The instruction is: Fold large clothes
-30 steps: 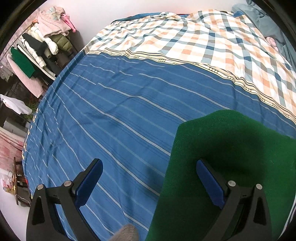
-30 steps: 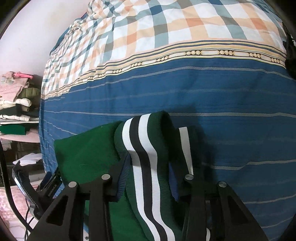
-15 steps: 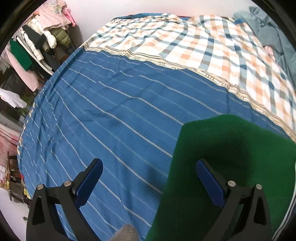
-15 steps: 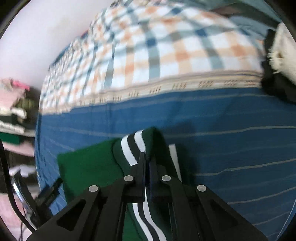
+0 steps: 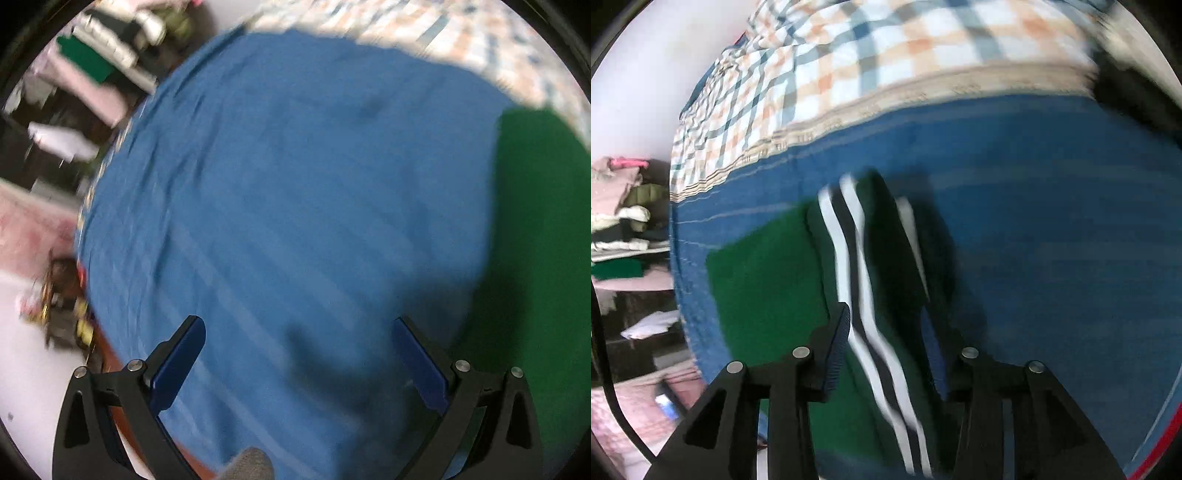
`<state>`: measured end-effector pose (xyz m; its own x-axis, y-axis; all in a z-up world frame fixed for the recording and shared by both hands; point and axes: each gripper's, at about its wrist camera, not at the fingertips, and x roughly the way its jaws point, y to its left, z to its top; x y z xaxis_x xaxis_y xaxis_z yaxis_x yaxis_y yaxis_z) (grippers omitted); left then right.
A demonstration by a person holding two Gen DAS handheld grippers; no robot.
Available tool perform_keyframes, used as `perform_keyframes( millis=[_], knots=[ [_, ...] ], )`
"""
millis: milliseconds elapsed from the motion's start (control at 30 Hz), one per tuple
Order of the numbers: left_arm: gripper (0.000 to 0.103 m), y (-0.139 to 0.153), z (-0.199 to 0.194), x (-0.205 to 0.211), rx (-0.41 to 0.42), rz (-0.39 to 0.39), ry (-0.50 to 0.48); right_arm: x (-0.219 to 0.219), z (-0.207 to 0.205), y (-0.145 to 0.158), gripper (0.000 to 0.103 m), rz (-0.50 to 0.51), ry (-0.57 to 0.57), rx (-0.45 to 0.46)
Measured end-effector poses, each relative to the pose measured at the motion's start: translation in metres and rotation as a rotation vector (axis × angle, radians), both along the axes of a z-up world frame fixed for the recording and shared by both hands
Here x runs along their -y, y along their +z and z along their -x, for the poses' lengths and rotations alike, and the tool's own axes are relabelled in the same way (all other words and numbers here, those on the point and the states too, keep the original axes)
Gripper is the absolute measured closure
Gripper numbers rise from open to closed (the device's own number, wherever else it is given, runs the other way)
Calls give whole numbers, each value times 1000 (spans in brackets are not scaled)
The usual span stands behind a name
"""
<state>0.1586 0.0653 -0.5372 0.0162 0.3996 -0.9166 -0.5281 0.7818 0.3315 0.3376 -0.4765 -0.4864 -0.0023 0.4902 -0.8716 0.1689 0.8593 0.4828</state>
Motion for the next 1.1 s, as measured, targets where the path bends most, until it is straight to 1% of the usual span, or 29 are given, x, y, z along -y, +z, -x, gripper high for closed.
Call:
perform_keyframes(
  millis=[67, 100, 167, 200, 233, 300, 333, 400, 433, 467, 500, 533, 567, 667, 800, 867, 933, 967, 1033, 1100],
  knots=[
    [0, -25, 21, -6, -43, 35, 47, 15, 36, -1, 61, -16, -26, -59],
    [0, -35, 27, -6, -56, 50, 51, 21, 54, -4, 61, -27, -45, -85],
    [0, -59, 30, -4, -92, 94, 45, 26, 86, -14, 53, -41, -66, -140],
    [0, -65, 30, -4, -72, 92, 45, 29, 103, -22, 52, -50, -84, -164],
    [0, -67, 28, -4, -51, 91, 43, 30, 114, -29, 52, -59, -102, -180],
    [0, -70, 24, -9, -26, 107, 57, 31, 135, -48, 52, -114, -153, -219],
    [0, -70, 22, -11, -20, 119, 66, 28, 141, -55, 52, -156, -168, -224],
    [0, -71, 19, -15, -21, 145, 74, 16, 145, -67, 52, -204, -168, -230],
    [0, -69, 18, -16, -27, 154, 73, 13, 145, -73, 50, -205, -180, -235],
    [0, -67, 18, -17, -32, 160, 72, 11, 145, -76, 52, -200, -197, -231],
    [0, -63, 17, -19, -38, 162, 74, 11, 144, -78, 57, -188, -222, -214],
    [0, -58, 17, -19, -42, 157, 77, 10, 141, -77, 82, -172, -235, -195],
    [0, -52, 18, -20, -43, 146, 81, 10, 140, -72, 94, -163, -241, -166],
    [0, -26, 17, -17, -19, 100, 85, 6, 142, -47, 96, -110, -232, -101],
    [0, 25, 9, -2, 76, 63, 70, 2, 145, -3, 97, -57, -283, -9],
    [0, 41, 4, 10, 131, 67, 36, 9, 143, 6, 98, -23, -300, 21],
    [0, 46, -10, 25, 156, 71, -12, 16, 142, -1, 98, 21, -289, 16],
    [0, 48, -17, 31, 169, 74, -33, 11, 141, -12, 98, 45, -281, -4],
    [0, 46, -34, 47, 187, 83, -88, 9, 143, -48, 97, 80, -261, -67],
    [0, 39, -53, 60, 180, 71, -141, 6, 144, -75, 94, 69, -239, -133]
  ],
)
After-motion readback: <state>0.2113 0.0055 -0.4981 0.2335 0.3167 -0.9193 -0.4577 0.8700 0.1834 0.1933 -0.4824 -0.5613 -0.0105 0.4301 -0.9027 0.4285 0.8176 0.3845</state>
